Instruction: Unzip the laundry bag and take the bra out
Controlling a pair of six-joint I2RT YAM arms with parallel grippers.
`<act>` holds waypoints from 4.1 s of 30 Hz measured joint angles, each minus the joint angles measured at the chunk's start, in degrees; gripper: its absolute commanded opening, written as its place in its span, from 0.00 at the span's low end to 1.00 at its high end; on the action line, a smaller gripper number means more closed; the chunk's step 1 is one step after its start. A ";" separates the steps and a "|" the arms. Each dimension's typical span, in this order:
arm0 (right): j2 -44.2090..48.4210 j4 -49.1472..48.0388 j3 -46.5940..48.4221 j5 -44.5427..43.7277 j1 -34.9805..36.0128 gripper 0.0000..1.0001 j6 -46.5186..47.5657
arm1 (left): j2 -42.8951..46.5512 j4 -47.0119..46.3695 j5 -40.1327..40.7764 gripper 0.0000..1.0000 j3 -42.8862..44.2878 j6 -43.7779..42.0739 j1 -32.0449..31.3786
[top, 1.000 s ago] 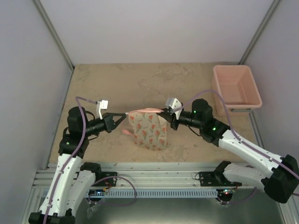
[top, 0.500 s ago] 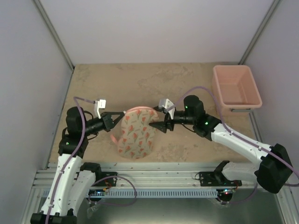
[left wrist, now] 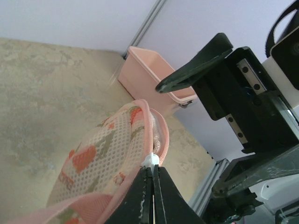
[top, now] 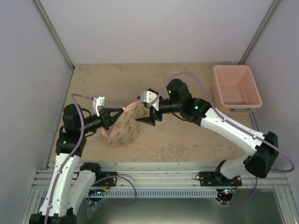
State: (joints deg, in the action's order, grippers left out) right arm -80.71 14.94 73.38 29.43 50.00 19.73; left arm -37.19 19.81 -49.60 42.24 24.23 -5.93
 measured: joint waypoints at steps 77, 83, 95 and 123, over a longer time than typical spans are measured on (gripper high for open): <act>-6.03 -11.28 -5.25 -7.17 5.07 0.97 -7.15 | -0.83 -0.90 3.56 0.00 -9.84 1.03 2.91; -15.96 -8.57 2.23 -17.81 12.61 0.97 -10.16 | -0.76 -0.63 4.11 0.00 -9.77 1.07 2.91; -18.69 -6.01 2.19 -29.18 13.14 0.48 -13.73 | 0.02 0.94 4.90 0.00 -9.31 1.09 2.91; 5.88 -14.86 -27.28 -15.65 -2.56 0.00 -10.29 | 0.42 0.22 5.84 0.00 -8.02 3.56 7.23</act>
State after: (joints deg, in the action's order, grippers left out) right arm -74.83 0.08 46.11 13.78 47.44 9.43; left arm -36.77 20.03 -43.77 34.22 27.79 1.30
